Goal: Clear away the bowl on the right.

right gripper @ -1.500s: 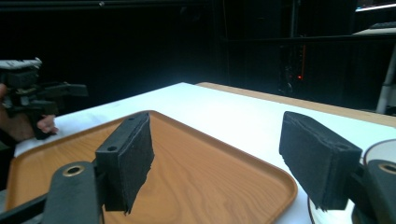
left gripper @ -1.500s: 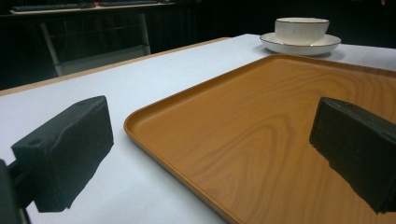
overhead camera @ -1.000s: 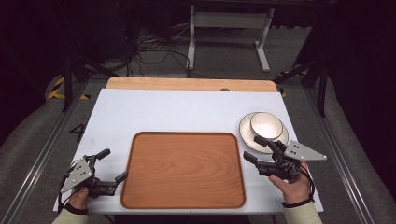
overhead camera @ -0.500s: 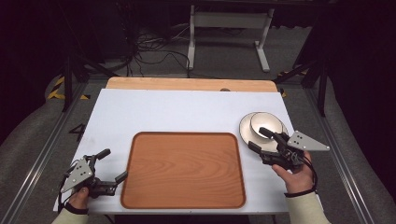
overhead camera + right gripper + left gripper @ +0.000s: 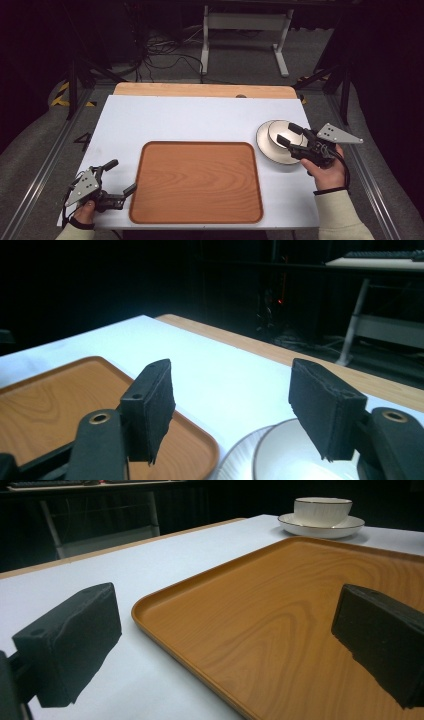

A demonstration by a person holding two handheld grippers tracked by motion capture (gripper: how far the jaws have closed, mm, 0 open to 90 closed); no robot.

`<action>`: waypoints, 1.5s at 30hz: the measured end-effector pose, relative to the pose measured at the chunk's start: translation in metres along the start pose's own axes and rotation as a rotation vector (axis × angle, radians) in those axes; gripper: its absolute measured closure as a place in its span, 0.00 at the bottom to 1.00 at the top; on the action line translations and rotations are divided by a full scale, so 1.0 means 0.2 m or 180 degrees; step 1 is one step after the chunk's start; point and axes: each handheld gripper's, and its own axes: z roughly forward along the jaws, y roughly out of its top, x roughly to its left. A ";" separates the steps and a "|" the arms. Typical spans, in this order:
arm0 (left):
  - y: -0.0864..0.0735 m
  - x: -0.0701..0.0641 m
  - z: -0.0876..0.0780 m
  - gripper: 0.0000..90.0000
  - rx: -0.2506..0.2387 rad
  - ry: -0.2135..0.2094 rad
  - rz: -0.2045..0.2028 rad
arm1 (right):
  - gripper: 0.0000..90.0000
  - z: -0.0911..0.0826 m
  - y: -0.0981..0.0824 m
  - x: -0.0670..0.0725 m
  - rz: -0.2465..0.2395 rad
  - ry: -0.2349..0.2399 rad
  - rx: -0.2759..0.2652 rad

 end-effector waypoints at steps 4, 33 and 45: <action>0.00 0.00 0.00 0.00 0.0002 0.0003 -0.0003 | 0.39 0.00 0.02 -0.04 0.0032 -0.0077 0.0074; 0.00 0.00 0.00 0.00 0.0003 0.0002 -0.0004 | 0.39 0.05 0.03 -0.28 0.0094 -0.0510 0.0249; 0.00 0.00 0.00 0.00 0.0005 0.0003 0.0000 | 0.42 0.08 -0.01 -0.35 0.0285 -0.0749 0.0729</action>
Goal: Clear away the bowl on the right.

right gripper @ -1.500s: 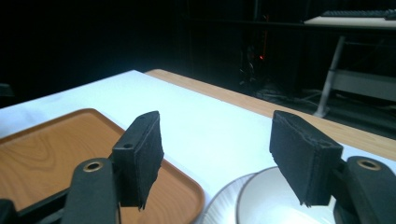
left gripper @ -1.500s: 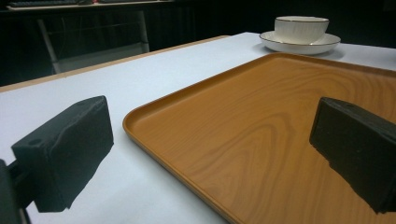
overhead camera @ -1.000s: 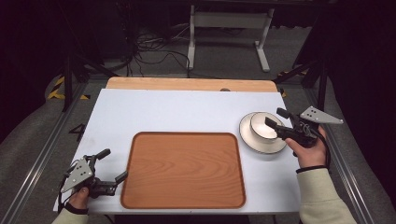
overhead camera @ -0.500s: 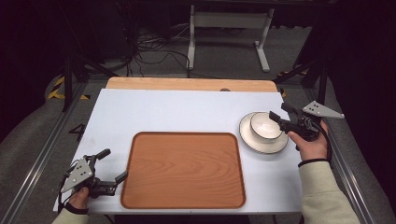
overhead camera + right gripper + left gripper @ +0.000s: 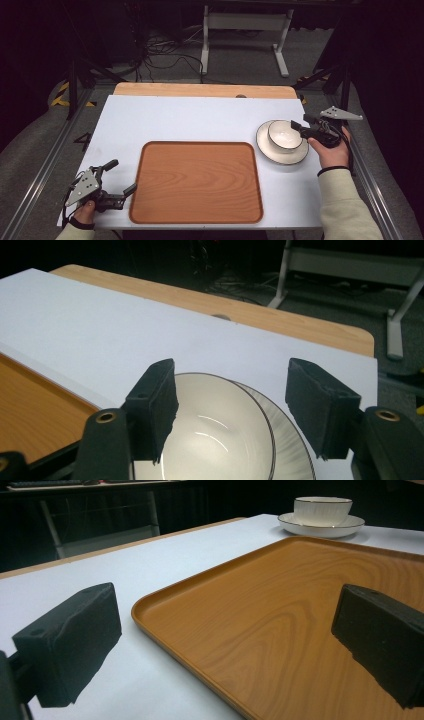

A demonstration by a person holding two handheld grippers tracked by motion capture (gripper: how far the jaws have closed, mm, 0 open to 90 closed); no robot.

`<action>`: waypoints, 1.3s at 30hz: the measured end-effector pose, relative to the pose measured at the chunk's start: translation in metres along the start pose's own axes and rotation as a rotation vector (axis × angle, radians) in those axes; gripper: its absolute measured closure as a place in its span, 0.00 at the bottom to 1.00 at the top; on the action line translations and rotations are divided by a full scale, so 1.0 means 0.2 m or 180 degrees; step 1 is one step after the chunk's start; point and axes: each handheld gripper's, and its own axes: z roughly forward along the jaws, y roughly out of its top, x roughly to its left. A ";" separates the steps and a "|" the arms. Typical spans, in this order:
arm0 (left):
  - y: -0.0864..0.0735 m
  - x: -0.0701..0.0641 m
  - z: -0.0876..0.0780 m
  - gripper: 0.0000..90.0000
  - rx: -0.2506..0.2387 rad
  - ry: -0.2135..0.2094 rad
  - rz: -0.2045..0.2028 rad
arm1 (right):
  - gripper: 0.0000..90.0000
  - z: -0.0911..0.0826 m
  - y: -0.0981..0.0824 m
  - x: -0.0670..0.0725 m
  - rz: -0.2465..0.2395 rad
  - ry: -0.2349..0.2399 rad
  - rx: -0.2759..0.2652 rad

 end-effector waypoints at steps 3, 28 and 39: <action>0.00 0.00 0.00 0.00 0.0003 0.0001 -0.0003 | 0.41 0.03 -0.01 -0.01 0.0044 -0.0035 0.0129; 0.00 0.00 0.00 0.00 -0.0002 0.0002 -0.0012 | 0.57 0.16 -0.10 -0.09 0.0336 -0.0185 0.0990; 0.00 0.00 0.00 0.00 -0.0003 0.0001 -0.0016 | 0.67 0.20 -0.11 -0.09 0.0628 -0.0263 0.1210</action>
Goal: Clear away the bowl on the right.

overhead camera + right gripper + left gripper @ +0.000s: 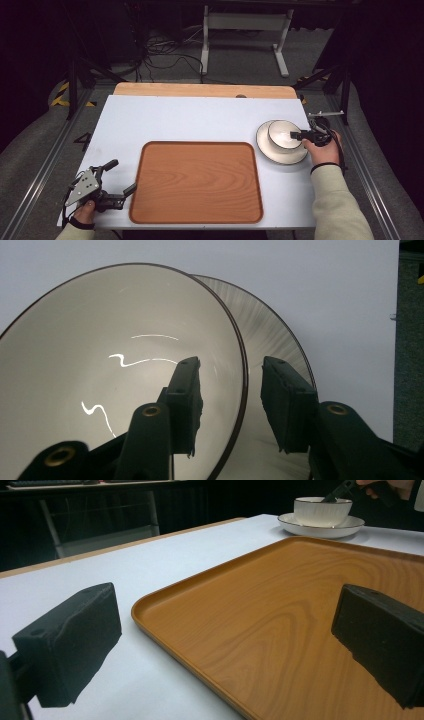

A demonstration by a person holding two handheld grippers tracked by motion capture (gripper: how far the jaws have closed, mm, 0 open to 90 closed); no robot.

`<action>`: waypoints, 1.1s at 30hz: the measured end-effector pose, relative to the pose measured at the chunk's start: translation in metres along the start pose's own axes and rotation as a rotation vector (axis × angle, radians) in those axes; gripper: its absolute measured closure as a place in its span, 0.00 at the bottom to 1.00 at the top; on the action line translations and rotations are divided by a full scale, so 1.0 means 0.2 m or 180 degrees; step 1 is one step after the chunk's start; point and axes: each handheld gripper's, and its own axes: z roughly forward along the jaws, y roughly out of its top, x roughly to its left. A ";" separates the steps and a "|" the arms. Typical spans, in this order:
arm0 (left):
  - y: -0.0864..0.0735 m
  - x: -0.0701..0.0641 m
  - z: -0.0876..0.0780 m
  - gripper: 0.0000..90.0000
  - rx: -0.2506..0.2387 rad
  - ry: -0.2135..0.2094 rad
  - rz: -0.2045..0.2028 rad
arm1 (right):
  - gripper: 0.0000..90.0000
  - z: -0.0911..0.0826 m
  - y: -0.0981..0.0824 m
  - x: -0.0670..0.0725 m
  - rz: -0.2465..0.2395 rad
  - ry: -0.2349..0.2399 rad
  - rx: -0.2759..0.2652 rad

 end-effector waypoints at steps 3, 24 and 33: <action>0.00 0.00 0.00 0.00 0.0001 0.0000 0.0001 | 0.70 0.01 0.00 0.00 0.0003 -0.0020 0.0034; 0.00 0.00 0.00 0.00 0.0000 0.0000 0.0005 | 0.91 0.03 -0.01 0.03 0.0392 -0.0143 0.0154; 0.00 0.00 0.00 0.00 0.0000 0.0000 0.0002 | 0.92 0.02 -0.01 0.03 0.0530 -0.0161 0.0143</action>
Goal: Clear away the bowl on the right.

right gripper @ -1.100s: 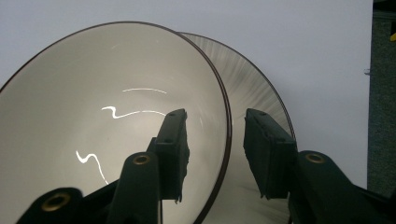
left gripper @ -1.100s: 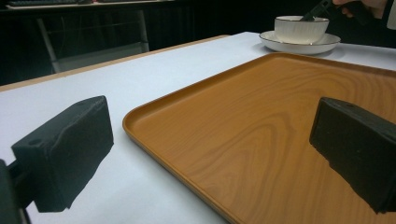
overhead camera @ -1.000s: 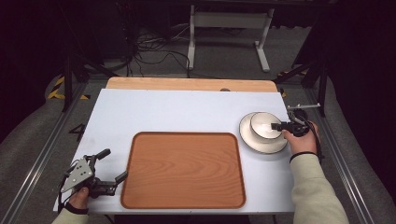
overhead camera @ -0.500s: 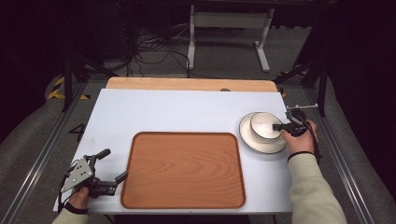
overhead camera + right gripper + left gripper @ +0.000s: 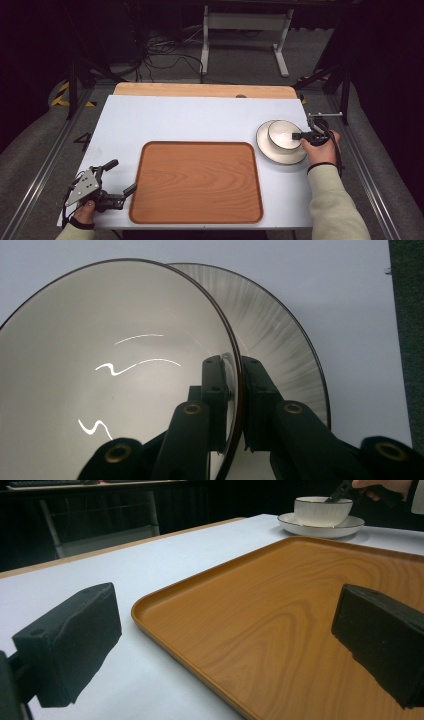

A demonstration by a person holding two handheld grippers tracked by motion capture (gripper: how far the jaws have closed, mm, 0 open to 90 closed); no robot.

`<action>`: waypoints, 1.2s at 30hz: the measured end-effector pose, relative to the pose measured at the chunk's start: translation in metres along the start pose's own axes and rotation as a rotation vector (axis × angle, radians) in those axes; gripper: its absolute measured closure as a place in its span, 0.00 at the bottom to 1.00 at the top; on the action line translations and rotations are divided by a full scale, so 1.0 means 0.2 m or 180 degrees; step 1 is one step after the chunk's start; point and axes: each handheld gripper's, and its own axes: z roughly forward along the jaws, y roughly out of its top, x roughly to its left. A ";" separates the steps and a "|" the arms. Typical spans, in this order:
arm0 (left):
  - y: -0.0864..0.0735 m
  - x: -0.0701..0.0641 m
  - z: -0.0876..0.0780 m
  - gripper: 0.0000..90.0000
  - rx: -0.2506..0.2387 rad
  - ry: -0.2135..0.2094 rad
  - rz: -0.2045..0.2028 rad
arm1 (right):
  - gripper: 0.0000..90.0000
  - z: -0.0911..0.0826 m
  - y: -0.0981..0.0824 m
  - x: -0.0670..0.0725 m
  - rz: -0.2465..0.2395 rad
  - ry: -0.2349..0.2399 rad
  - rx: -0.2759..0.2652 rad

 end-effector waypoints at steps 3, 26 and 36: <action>0.00 0.00 0.00 0.00 0.0000 0.0000 0.0003 | 0.92 0.00 0.00 0.00 0.0062 -0.0014 0.0023; 0.00 0.00 0.00 0.00 -0.0016 0.0004 -0.0010 | 0.92 -0.11 0.06 0.10 0.0314 0.0109 0.0062; 0.00 0.00 0.00 0.00 -0.0013 0.0002 -0.0007 | 0.91 -0.19 0.11 0.18 0.0203 0.0085 0.0033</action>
